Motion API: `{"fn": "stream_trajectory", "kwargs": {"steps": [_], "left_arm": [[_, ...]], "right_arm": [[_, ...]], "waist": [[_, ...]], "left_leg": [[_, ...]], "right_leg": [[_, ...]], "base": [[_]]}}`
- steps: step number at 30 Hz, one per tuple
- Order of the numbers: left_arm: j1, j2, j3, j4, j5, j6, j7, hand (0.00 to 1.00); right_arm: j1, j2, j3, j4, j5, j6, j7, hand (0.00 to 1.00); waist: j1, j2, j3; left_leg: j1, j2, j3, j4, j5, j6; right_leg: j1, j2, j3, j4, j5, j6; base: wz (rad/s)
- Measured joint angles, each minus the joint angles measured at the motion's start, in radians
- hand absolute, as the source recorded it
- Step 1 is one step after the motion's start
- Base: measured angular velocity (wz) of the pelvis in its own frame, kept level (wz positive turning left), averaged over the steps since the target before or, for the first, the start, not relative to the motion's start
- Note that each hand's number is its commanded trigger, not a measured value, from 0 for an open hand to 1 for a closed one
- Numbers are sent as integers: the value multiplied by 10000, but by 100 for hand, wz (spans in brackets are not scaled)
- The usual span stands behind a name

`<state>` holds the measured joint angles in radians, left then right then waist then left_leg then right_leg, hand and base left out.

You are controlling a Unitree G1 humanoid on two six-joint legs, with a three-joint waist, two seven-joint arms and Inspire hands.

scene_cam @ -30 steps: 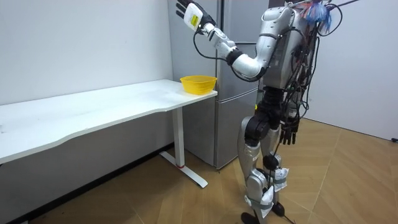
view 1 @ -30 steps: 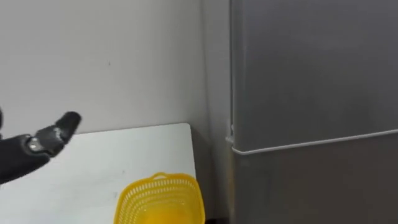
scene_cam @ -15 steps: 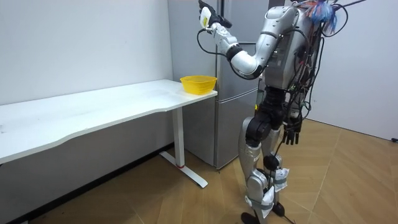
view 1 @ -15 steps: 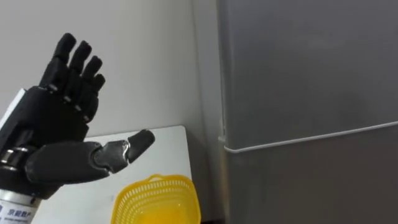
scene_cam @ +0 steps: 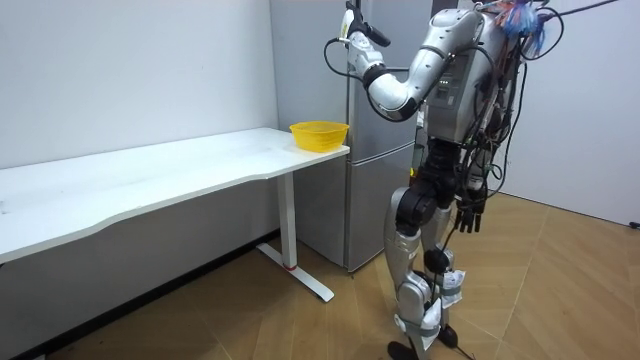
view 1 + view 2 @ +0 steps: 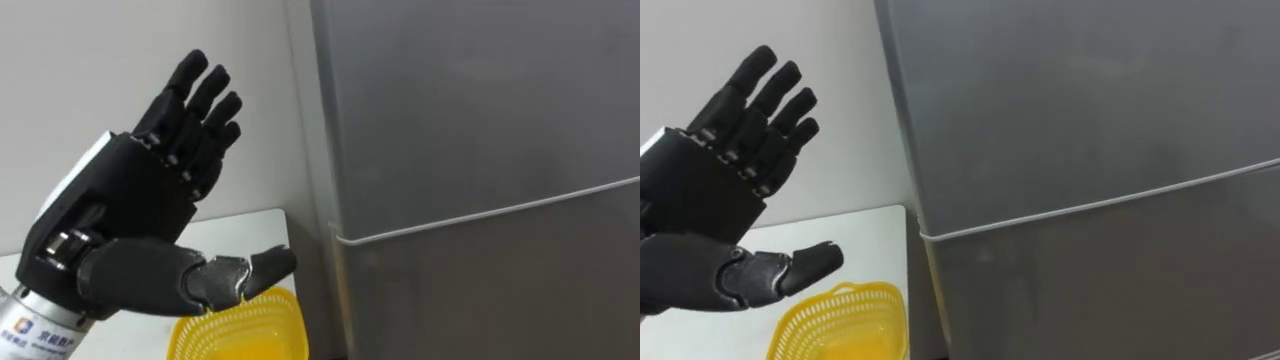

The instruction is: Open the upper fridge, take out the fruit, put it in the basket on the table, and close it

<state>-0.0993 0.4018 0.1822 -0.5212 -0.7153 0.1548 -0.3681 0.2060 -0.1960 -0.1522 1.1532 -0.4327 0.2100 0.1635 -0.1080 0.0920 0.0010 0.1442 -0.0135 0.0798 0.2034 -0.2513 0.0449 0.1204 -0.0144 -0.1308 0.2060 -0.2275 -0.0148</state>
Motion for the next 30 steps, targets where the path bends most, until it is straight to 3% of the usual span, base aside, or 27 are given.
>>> {"fn": "stream_trajectory", "kwargs": {"steps": [13,16,30], "left_arm": [[-6,6,-1032,264,199,355,-1211,0],[-20,-1,-1175,299,206,391,-1252,0],[-224,8,-1547,475,220,624,-1141,0]], "right_arm": [[-406,-354,6,493,-78,-33,165,0],[-524,-413,9,582,-67,9,241,0],[-856,-444,37,725,-50,96,205,0]], "waist": [[-138,23,17],[-291,12,19],[-352,83,46]], "left_leg": [[27,2,10,-3,0,0],[-45,5,5,1,0,0],[-117,0,8,-1,0,0]], "right_leg": [[-53,13,65,-5,2,-2],[-101,12,35,-9,5,-4],[-163,10,49,-16,5,-2]], "base": [[-1],[2],[0]]}}
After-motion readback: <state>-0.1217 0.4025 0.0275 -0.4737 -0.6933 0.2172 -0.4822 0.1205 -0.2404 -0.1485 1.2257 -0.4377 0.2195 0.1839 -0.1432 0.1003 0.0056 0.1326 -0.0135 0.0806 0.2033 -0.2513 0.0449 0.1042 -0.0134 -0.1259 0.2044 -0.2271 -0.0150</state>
